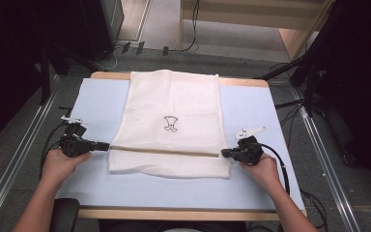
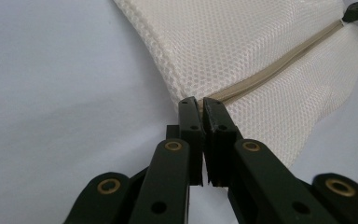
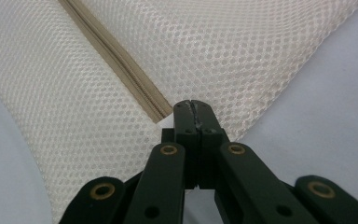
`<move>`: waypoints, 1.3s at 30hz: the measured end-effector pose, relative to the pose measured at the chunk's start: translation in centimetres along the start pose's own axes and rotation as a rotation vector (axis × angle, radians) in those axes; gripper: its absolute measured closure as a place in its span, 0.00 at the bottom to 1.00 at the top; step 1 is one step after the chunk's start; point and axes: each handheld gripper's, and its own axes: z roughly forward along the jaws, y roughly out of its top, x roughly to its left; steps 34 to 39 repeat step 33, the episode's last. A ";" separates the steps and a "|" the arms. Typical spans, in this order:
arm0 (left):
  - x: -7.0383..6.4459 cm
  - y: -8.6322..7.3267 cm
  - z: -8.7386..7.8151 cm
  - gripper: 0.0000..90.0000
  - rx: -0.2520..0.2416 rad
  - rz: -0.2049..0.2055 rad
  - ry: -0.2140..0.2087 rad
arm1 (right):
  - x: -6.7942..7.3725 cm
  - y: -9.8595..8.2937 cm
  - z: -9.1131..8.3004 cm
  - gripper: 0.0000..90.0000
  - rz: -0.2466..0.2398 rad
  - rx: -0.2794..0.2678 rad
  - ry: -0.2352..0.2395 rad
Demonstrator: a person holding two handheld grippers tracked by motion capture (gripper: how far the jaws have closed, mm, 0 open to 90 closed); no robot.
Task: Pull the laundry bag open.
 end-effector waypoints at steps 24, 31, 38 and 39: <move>1.8 -0.5 -0.5 0.49 -0.091 -0.014 0.172 | -2.6 -0.2 -1.9 0.56 0.105 -0.068 -0.111; 2.4 -0.3 -0.5 0.40 -0.106 -0.013 0.228 | -2.8 -0.4 -2.0 0.51 0.122 -0.060 -0.127; 2.6 -0.3 -0.5 0.37 -0.107 -0.017 0.240 | -2.9 -0.5 -2.0 0.50 0.126 -0.065 -0.129; 2.6 -0.3 -0.5 0.37 -0.107 -0.017 0.240 | -2.9 -0.5 -2.0 0.50 0.126 -0.065 -0.129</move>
